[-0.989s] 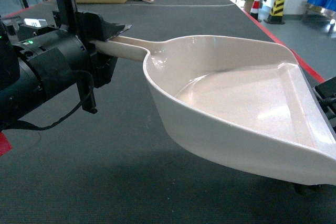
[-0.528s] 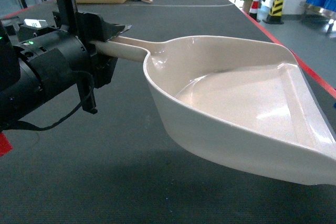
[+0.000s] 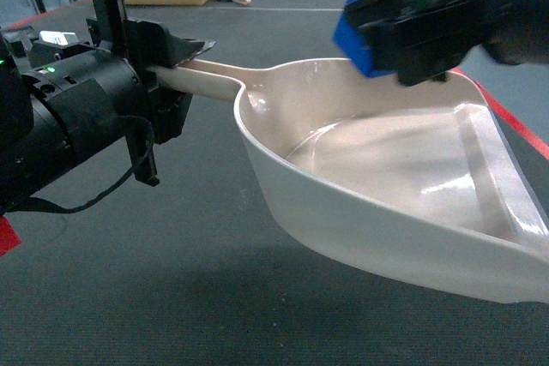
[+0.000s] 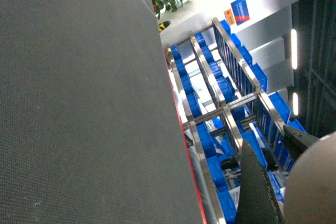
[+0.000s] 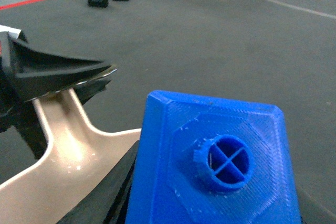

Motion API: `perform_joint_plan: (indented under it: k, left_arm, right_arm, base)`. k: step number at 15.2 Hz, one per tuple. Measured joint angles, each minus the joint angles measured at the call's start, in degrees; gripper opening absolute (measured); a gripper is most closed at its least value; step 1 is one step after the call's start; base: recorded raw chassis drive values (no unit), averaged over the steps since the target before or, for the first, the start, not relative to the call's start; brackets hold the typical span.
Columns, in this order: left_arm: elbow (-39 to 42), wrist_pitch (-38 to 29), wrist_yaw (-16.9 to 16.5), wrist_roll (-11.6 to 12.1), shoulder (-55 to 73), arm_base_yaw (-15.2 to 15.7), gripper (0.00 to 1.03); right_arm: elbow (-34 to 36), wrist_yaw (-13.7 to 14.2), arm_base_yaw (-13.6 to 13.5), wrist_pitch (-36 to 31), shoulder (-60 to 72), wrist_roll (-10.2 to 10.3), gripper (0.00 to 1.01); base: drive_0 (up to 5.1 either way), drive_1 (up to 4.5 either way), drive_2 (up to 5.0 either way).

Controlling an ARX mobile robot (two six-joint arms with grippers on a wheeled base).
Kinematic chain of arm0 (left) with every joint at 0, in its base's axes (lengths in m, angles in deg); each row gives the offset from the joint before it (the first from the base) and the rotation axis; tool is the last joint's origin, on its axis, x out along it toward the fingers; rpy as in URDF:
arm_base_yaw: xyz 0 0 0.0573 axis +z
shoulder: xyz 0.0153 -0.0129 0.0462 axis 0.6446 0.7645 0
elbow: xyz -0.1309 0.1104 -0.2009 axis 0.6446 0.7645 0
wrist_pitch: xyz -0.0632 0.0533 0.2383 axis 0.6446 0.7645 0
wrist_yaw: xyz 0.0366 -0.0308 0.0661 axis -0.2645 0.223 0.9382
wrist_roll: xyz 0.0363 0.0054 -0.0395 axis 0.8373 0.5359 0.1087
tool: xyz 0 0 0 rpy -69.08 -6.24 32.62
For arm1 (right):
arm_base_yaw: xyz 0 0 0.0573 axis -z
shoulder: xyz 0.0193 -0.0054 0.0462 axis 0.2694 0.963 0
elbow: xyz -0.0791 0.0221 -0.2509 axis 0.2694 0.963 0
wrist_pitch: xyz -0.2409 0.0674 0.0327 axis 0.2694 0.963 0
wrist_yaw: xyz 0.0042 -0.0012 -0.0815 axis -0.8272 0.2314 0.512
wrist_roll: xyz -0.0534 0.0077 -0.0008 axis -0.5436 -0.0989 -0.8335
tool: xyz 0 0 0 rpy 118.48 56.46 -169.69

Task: Place part in tray to right shelf

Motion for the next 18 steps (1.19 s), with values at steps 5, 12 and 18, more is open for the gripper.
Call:
perform_joint_plan:
  k: [5, 12, 18]
  left_arm:
    - [0.00, 0.00, 0.04, 0.04, 0.00, 0.00, 0.12]
    - [0.00, -0.04, 0.00, 0.07, 0.00, -0.02, 0.12]
    - [0.00, 0.02, 0.33, 0.09, 0.00, 0.44, 0.12]
  right_arm:
    - [-2.84, 4.85, -2.49, 0.44, 0.33, 1.55, 1.00]
    - [36.04, 34.62, 23.52, 16.22, -56.98, -4.72, 0.98]
    - [35.60, 34.49, 23.52, 16.46, -56.76, -4.66, 0.98]
  base:
    - [0.0, 0.00, 0.0]
    - [0.0, 0.00, 0.0]
    - [0.8, -0.44, -0.4]
